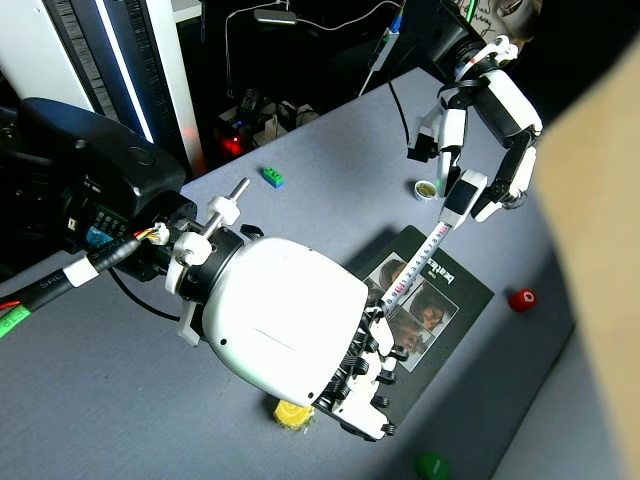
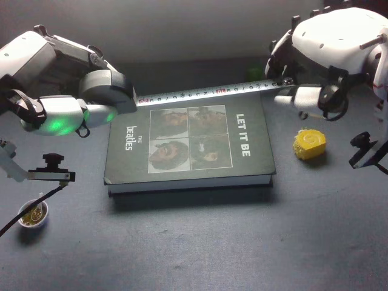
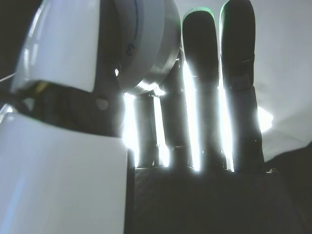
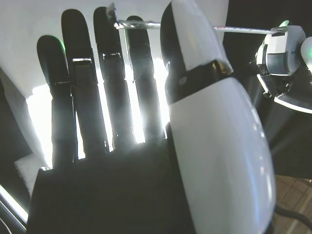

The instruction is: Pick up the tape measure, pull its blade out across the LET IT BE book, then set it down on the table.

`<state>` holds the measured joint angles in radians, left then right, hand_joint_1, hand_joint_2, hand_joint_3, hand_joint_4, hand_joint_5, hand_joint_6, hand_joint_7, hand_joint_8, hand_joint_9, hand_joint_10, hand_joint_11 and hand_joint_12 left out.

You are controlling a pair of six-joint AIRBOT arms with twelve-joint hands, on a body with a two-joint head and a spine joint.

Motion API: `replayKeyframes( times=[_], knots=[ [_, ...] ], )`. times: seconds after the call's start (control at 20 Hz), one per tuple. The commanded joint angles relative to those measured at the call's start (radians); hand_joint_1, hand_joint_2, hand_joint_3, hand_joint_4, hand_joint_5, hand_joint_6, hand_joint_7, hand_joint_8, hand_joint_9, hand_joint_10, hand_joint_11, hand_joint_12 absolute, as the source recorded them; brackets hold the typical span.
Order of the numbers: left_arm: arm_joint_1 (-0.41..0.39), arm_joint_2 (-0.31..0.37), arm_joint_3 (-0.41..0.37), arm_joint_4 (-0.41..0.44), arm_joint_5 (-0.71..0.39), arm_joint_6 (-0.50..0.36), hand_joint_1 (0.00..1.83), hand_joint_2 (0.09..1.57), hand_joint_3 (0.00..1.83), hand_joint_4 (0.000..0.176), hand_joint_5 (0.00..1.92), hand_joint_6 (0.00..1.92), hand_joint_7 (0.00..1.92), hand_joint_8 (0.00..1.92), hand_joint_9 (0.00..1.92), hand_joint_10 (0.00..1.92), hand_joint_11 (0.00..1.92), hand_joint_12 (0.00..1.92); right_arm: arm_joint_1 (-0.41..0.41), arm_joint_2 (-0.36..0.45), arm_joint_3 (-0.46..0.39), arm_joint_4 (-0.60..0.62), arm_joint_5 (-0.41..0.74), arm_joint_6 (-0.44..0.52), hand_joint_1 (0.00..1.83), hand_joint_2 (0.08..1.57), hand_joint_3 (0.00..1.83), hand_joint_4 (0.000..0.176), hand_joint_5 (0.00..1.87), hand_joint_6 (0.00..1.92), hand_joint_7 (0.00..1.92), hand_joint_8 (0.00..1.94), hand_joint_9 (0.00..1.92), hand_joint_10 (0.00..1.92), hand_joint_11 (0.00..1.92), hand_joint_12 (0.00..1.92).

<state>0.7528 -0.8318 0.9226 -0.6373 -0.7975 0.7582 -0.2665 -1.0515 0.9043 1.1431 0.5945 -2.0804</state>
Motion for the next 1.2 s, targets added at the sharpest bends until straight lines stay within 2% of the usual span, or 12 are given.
replayKeyframes(
  times=[0.0, 0.1, 0.5, 0.85, 1.15],
  knots=[
    [-0.012, 0.006, 0.005, 0.025, -0.120, -0.015, 1.39, 1.07, 0.00, 0.000, 1.07, 0.64, 1.19, 0.69, 0.90, 1.19, 0.84, 0.99, 0.008, 0.003, 0.003, -0.057, 0.067, 0.004, 1.18, 1.20, 0.00, 0.000, 0.70, 1.39, 0.96, 1.02, 1.01, 0.30, 0.66, 1.31],
    [-0.014, 0.006, 0.006, 0.024, -0.121, -0.015, 1.39, 1.07, 0.00, 0.000, 1.07, 0.64, 1.19, 0.69, 0.90, 1.20, 0.85, 1.00, 0.011, 0.003, 0.003, -0.061, 0.067, 0.005, 1.20, 1.18, 0.00, 0.000, 0.75, 1.38, 1.00, 0.91, 1.03, 0.38, 0.69, 1.31],
    [-0.016, 0.008, 0.007, 0.022, -0.121, -0.015, 1.39, 1.07, 0.00, 0.000, 1.07, 0.64, 1.19, 0.69, 0.90, 1.20, 0.84, 1.01, 0.012, 0.008, 0.003, -0.079, 0.071, 0.009, 1.20, 1.18, 0.00, 0.000, 0.75, 1.36, 1.00, 0.94, 1.00, 0.52, 0.71, 1.31],
    [-0.019, 0.009, 0.008, 0.024, -0.125, -0.015, 1.39, 1.07, 0.00, 0.000, 1.07, 0.64, 1.19, 0.70, 0.91, 1.19, 0.84, 1.02, 0.006, 0.045, -0.001, -0.114, 0.076, 0.017, 1.20, 1.18, 0.00, 0.000, 0.75, 1.36, 1.01, 0.94, 0.99, 0.53, 0.71, 1.31],
    [-0.013, 0.010, 0.009, 0.025, -0.124, -0.015, 1.39, 1.07, 0.00, 0.000, 1.07, 0.64, 1.19, 0.69, 0.91, 1.19, 0.83, 1.01, -0.005, 0.096, -0.037, -0.117, 0.067, 0.020, 1.19, 1.18, 0.00, 0.000, 0.76, 1.36, 1.00, 0.95, 0.98, 0.54, 0.71, 1.31]
  ],
)
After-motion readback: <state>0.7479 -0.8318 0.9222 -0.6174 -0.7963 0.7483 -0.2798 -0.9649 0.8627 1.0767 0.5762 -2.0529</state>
